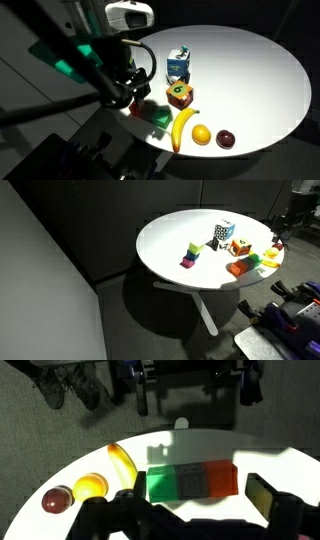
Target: Put the orange block on the toy foam
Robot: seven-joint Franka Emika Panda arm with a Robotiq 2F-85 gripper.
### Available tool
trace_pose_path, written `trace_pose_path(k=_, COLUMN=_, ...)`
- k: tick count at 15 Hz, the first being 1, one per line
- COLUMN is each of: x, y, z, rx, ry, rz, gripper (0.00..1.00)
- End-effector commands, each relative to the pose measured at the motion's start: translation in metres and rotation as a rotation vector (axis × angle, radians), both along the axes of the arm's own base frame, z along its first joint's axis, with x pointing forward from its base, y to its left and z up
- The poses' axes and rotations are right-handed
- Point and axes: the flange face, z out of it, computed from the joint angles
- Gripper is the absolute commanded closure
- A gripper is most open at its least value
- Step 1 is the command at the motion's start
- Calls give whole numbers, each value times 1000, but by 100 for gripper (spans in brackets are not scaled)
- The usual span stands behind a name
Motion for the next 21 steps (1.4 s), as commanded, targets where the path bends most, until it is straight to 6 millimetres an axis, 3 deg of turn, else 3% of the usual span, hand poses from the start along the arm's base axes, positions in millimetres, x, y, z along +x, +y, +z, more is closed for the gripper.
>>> trace_pose_path(k=1, x=0, y=0, z=0, rx=0, ry=3, rz=0, gripper=0)
trace_pose_path(k=9, x=0, y=0, z=-1, rx=1, ry=4, rz=0, gripper=0)
trace_pose_path(k=21, x=26, y=27, z=-35, rx=1, ry=-18, rz=67, gripper=0)
